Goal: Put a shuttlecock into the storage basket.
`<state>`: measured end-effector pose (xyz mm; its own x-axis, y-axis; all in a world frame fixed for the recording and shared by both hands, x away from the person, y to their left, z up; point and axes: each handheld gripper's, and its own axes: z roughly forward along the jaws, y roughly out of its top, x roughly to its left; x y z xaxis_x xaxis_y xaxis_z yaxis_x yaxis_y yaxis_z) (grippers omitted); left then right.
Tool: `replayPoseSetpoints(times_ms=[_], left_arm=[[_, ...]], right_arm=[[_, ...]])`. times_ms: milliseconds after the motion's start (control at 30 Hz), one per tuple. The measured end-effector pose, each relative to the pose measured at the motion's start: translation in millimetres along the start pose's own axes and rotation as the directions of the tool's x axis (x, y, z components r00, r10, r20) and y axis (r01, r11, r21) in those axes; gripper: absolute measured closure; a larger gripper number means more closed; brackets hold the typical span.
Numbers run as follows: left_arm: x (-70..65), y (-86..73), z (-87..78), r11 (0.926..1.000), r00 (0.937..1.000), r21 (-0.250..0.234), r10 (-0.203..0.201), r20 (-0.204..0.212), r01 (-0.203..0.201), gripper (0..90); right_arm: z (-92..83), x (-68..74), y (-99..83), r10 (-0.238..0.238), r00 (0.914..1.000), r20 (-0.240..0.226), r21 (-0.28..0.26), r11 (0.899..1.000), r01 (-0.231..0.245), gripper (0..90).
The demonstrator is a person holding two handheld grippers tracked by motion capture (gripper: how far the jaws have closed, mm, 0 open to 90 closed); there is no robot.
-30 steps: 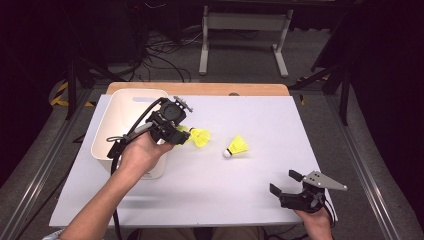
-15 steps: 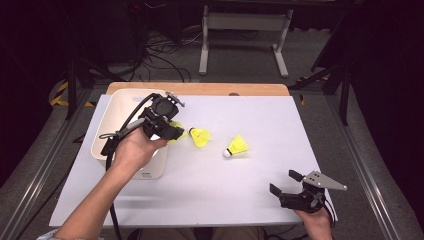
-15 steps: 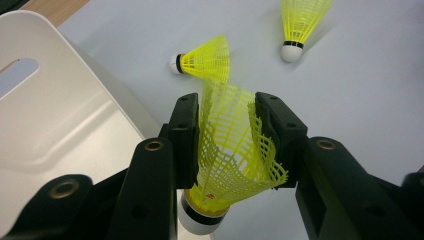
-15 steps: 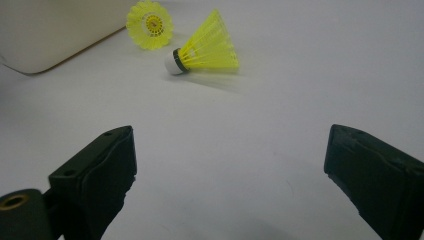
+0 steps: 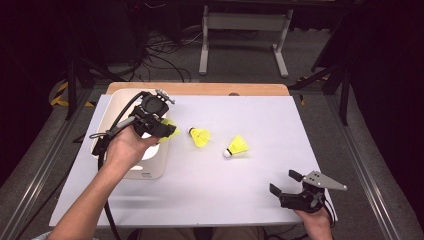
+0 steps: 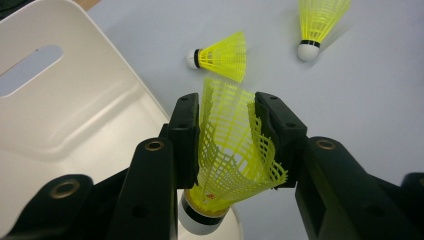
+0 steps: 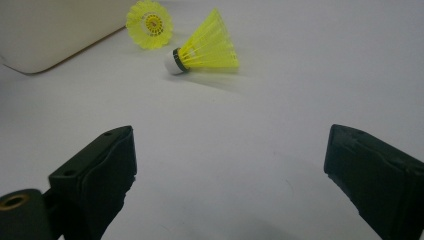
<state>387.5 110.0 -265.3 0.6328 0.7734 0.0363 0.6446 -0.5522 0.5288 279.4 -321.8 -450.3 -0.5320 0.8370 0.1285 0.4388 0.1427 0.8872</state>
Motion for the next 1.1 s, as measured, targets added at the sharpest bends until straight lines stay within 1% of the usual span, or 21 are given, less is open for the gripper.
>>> replayPoseSetpoints(times_ms=[133, 233, 333, 400, 467, 600, 800, 1100], left_arm=[[6.3, -3.2, 0.0, 0.9998, 0.9999, 0.004, -0.017, -0.003, 0.017, 64.2], [10.5, -4.8, -1.0, 0.9996, 0.9996, -0.002, -0.029, -0.004, 0.029, 64.2], [14.1, -6.2, -1.4, 0.9992, 0.9991, -0.005, -0.040, -0.012, 0.040, 64.1], [16.2, -7.6, -0.6, 0.9990, 0.9986, -0.006, -0.044, -0.030, 0.044, 63.9], [19.5, -9.2, 0.4, 0.9987, 0.9982, -0.001, -0.052, -0.030, 0.051, 63.8], [27.1, -12.1, 1.3, 0.9975, 0.9969, -0.004, -0.071, -0.032, 0.071, 63.9], [33.6, -13.4, 1.6, 0.9961, 0.9955, -0.008, -0.088, -0.036, 0.088, 63.9], [42.2, -14.1, 6.7, 0.9937, 0.9929, -0.006, -0.112, -0.039, 0.112, 63.8]], right_arm=[[0.1, -0.2, 0.0, -0.001, 1.0000, 0.002, 0.002, 1.000, 0.001, 7.0], [0.2, -0.2, -0.1, -0.001, 1.0000, 0.001, 0.002, 1.000, 0.001, 7.0], [0.3, -0.2, -0.1, -0.001, 1.0000, 0.000, 0.002, 1.000, 0.001, 7.0], [0.2, -0.2, 0.0, 0.000, 1.0000, 0.001, 0.002, 1.000, 0.000, 7.0], [0.2, 0.1, 0.1, 0.007, 1.0000, 0.002, -0.001, 1.000, -0.007, 7.0], [0.1, -0.3, -0.1, 0.001, 1.0000, 0.001, 0.002, 1.000, -0.001, 7.0], [0.2, -0.2, 0.0, 0.001, 1.0000, 0.002, 0.002, 1.000, -0.001, 7.0], [0.1, -0.2, 0.0, 0.003, 1.0000, 0.002, 0.001, 1.000, -0.003, 7.0]])
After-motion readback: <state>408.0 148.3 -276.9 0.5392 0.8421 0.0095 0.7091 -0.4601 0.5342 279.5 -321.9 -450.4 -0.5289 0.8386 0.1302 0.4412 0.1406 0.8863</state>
